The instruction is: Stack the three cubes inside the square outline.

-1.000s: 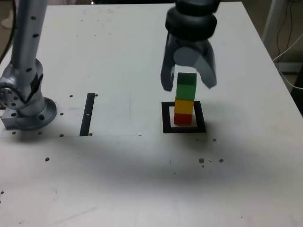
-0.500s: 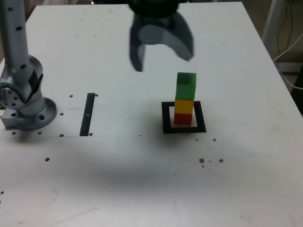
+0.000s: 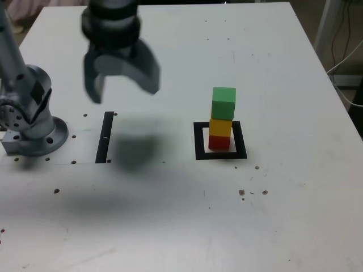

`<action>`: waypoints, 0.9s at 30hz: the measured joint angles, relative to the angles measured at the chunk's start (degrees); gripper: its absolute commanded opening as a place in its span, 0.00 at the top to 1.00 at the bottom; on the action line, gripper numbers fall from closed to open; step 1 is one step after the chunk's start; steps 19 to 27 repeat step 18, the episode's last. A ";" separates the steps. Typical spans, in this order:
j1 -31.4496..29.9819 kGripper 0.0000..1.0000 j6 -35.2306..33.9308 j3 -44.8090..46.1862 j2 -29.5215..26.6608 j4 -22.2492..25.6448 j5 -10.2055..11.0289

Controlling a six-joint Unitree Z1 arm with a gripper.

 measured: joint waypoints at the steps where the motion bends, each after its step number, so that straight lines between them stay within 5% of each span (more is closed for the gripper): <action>1: 0.00 0.00 -0.20 2.10 -0.45 -1.49 -0.32; 14: 0.00 0.00 -0.63 15.82 -0.80 -12.55 -2.00; 27: 0.00 0.00 -0.67 16.83 -0.80 -13.27 -2.05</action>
